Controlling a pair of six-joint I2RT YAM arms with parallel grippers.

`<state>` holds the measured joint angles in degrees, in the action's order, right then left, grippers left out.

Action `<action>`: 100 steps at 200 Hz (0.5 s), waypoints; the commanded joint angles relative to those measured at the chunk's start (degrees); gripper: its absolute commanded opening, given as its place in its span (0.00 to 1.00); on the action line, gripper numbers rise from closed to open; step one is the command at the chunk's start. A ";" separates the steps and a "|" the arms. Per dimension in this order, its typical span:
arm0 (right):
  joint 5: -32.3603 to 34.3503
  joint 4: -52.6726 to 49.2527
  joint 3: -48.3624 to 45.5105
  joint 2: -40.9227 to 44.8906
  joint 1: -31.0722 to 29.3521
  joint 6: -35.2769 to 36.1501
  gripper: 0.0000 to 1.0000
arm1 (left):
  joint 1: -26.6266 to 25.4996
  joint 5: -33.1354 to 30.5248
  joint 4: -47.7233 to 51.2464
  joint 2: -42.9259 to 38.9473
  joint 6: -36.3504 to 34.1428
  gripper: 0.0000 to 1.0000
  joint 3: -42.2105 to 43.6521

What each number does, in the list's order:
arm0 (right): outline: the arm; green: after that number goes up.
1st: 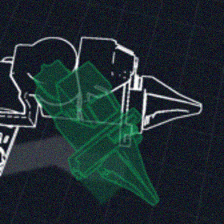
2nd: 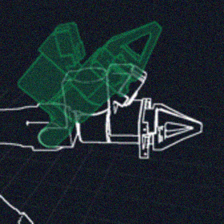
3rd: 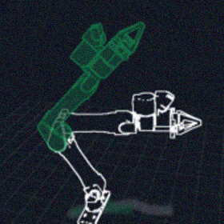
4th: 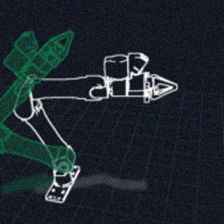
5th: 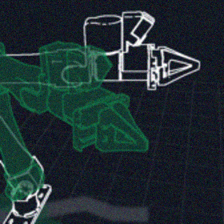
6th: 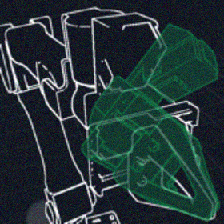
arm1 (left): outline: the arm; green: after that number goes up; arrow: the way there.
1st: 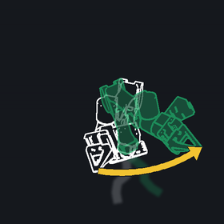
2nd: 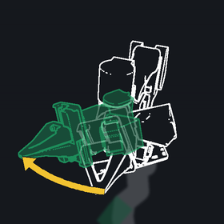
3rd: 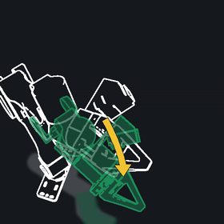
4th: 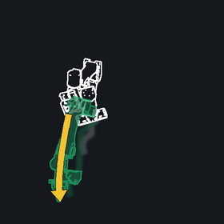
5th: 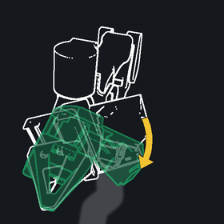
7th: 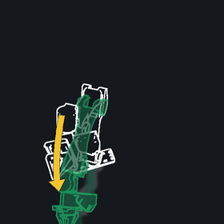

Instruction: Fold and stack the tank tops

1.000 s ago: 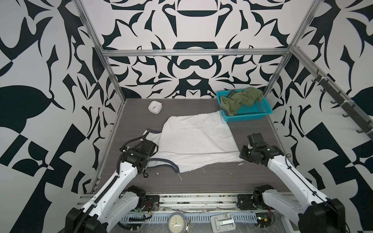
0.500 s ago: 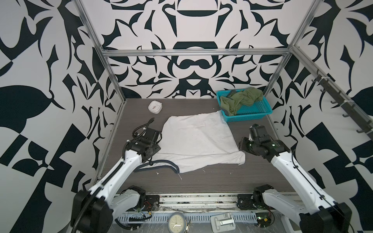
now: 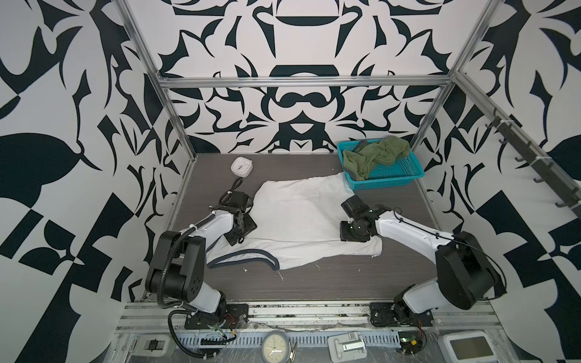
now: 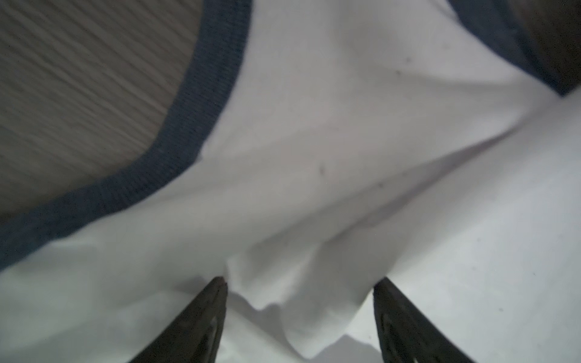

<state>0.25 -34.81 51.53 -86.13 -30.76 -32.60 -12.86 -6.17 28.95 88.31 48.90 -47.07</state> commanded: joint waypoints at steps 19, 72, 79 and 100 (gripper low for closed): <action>0.02 -1.40 -3.40 0.85 -3.98 -1.50 0.50 | 3.28 3.18 -1.79 -1.09 -1.65 0.77 2.96; -1.78 -3.20 -6.35 6.30 -7.92 -5.77 0.46 | 11.33 -1.45 3.56 1.30 -7.47 0.80 -14.27; -1.73 -3.20 -6.27 6.85 -7.91 -5.78 0.47 | 13.31 -0.96 3.16 4.06 -7.64 0.78 -16.59; -1.19 -3.60 -5.74 8.61 -7.91 -5.81 0.46 | 17.30 0.62 4.21 13.26 -8.46 0.72 -24.07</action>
<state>-1.39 -36.82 45.06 -80.01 -38.61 -36.77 0.45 -5.10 30.68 92.84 42.98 -65.08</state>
